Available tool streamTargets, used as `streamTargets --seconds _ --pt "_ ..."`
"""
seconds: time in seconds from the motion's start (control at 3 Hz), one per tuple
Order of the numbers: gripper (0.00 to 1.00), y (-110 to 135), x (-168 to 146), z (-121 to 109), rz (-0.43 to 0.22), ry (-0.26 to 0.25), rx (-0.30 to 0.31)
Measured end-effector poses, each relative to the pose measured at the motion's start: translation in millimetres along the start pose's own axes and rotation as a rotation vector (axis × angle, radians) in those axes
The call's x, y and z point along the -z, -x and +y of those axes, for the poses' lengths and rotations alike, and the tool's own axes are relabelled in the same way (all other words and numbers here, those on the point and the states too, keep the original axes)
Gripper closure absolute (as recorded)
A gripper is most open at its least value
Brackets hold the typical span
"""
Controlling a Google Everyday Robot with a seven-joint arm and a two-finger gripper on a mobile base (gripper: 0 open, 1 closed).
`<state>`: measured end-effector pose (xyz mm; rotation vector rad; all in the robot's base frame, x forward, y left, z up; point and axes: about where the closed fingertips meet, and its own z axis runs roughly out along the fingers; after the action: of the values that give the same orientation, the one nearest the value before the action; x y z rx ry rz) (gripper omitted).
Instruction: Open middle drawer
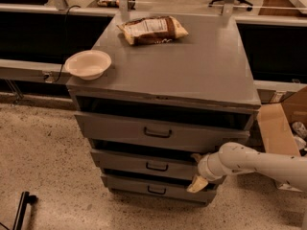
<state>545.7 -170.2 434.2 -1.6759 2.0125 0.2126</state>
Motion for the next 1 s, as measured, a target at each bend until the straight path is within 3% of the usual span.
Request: streamTargets --seconds 0.33,0.67,1.0 --pt "0.42 0.0 0.0 0.0 0.000 0.000 0.000" --pt "0.45 0.0 0.0 0.0 0.000 0.000 0.000" --pt "0.37 0.0 0.0 0.0 0.000 0.000 0.000"
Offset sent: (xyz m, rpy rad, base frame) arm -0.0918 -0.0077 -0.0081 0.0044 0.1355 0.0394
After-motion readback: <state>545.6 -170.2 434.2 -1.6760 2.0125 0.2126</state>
